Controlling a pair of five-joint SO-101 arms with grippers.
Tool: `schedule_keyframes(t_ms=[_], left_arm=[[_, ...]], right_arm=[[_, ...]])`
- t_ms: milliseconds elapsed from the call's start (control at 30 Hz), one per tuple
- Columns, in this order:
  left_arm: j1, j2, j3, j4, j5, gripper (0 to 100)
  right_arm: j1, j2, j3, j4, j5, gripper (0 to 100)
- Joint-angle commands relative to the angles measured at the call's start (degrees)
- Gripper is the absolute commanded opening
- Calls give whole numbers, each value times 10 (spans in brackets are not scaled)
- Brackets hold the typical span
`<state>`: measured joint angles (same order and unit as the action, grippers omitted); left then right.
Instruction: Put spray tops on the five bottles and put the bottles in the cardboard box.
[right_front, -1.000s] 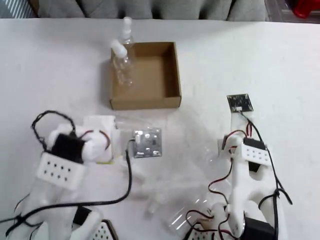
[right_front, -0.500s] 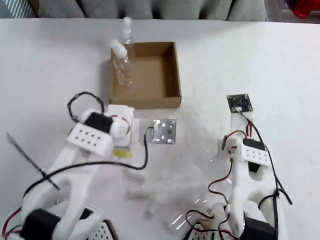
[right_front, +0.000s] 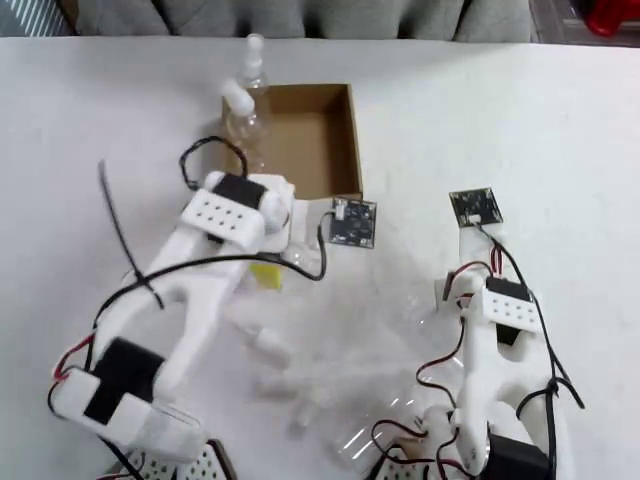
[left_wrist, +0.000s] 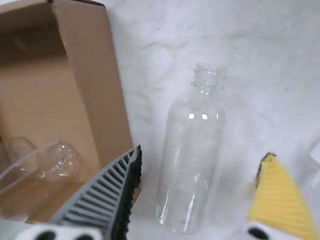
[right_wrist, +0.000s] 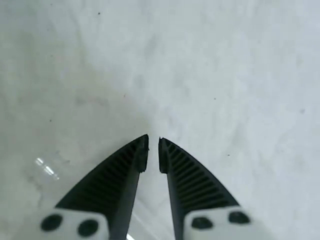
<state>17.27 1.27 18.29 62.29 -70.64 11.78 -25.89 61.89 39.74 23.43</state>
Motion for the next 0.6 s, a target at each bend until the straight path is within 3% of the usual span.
schedule_keyframes(t_ms=[0, 200, 567], left_arm=[[6, 7, -35, 6, -4, 343], [6, 13, -32, -2, -4, 343], [23, 14, 48, -105, 22, 343]], right_arm=[[6, -9, -3, -7, 6, 17], [6, -9, -3, -7, 6, 17], [6, -9, 1, -11, 4, 17]])
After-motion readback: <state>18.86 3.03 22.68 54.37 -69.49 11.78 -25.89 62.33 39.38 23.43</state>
